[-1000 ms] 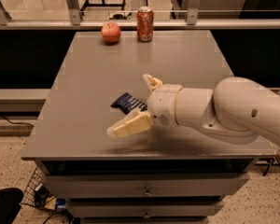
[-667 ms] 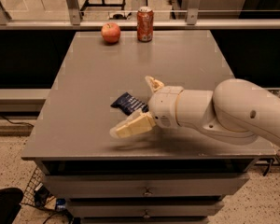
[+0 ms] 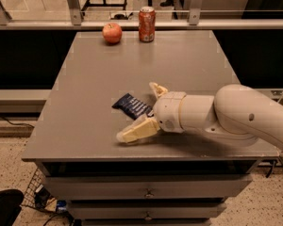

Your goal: Move rxbar blueberry near coke can

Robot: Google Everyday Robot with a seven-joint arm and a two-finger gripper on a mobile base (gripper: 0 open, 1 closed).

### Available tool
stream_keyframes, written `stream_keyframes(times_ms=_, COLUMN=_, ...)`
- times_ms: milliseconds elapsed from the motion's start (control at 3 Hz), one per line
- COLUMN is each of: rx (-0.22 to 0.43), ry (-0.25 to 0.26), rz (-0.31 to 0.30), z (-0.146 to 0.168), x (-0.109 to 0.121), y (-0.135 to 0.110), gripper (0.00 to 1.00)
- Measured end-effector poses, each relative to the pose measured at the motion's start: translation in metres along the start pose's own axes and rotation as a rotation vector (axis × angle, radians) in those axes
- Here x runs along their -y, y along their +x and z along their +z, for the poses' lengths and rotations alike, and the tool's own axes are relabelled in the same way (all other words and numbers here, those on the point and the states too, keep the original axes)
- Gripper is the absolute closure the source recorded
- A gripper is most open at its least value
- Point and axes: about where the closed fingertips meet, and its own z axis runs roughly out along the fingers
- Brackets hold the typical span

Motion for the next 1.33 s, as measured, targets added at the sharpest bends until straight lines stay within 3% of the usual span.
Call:
stream_keyframes(times_ms=333, rx=0.000, ry=-0.016, rz=0.003, z=0.0077, x=0.0026, y=0.0136, gripper=0.00)
stream_keyframes(times_ms=667, rx=-0.002, ry=-0.019, rz=0.007, z=0.0110, x=0.0017, y=0.0223, gripper=0.16)
stream_keyframes(times_ms=1333, rx=-0.002, ry=-0.019, rz=0.007, z=0.0074, x=0.0024, y=0.0129, gripper=0.63)
